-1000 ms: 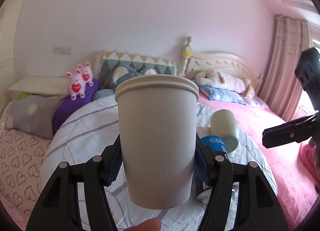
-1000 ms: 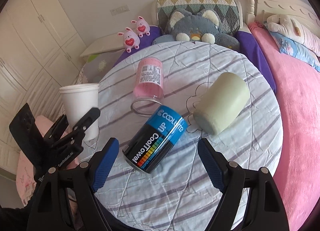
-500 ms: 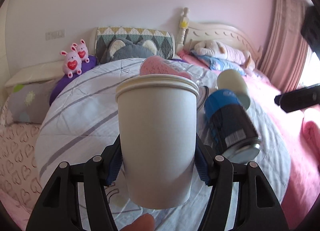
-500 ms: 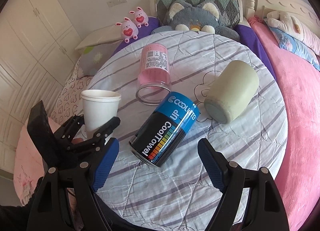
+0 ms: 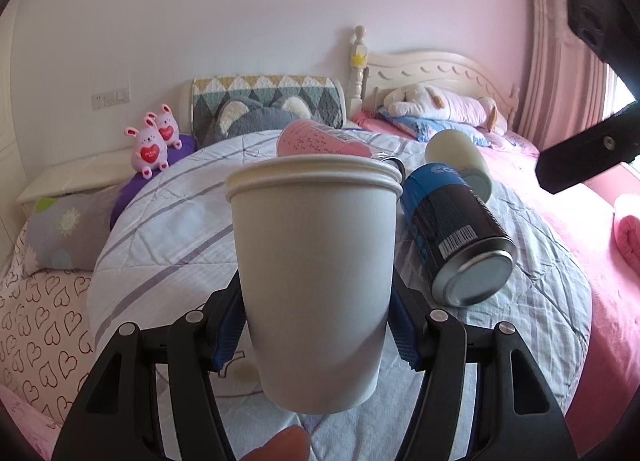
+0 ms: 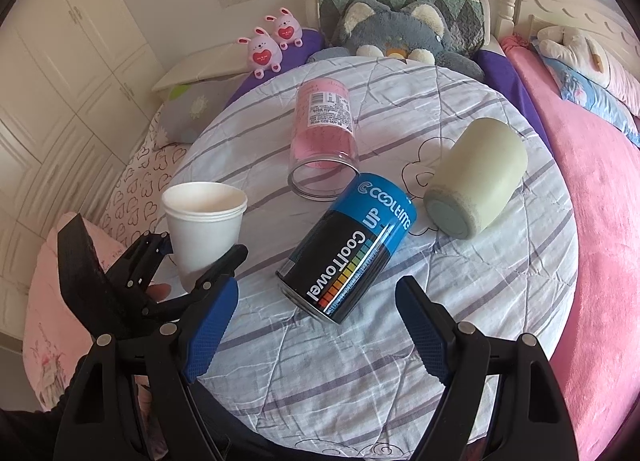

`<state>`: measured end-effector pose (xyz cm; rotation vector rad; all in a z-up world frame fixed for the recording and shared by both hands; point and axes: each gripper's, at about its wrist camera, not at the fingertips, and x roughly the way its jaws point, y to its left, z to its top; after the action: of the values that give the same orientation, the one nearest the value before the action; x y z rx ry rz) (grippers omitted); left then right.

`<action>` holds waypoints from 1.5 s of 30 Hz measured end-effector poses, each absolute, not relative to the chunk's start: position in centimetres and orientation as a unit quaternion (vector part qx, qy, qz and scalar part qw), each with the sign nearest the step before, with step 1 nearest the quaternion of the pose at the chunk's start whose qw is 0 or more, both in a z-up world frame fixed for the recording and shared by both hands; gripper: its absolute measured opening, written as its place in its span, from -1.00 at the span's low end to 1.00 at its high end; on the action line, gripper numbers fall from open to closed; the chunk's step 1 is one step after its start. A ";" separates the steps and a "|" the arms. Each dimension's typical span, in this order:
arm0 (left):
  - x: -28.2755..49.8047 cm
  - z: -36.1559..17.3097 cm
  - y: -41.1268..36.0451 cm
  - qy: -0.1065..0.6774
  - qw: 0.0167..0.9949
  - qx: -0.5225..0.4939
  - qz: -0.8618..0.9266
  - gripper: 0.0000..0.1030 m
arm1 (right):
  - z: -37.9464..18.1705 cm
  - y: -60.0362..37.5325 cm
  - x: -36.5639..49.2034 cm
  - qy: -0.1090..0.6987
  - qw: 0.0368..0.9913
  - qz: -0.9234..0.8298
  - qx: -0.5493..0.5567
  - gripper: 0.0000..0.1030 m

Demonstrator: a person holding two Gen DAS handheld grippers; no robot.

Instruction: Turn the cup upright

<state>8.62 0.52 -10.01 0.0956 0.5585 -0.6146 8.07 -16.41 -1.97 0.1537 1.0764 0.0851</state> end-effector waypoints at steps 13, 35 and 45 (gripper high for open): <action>5.9 -9.9 1.7 0.253 0.922 0.060 -0.288 0.25 | -1.4 -14.3 7.2 0.509 0.857 0.050 0.059 0.59; 3.4 -6.7 3.7 0.265 0.929 0.064 -0.250 0.99 | -0.3 -13.6 4.2 0.474 0.875 0.063 0.076 0.59; -0.3 0.2 3.0 0.322 0.927 0.071 -0.177 1.00 | 2.5 -15.2 -1.1 0.379 0.920 0.037 0.095 0.59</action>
<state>-0.30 3.01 0.18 0.1455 0.6604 -0.3638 -1.09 -15.18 2.55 0.1954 0.7789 0.0763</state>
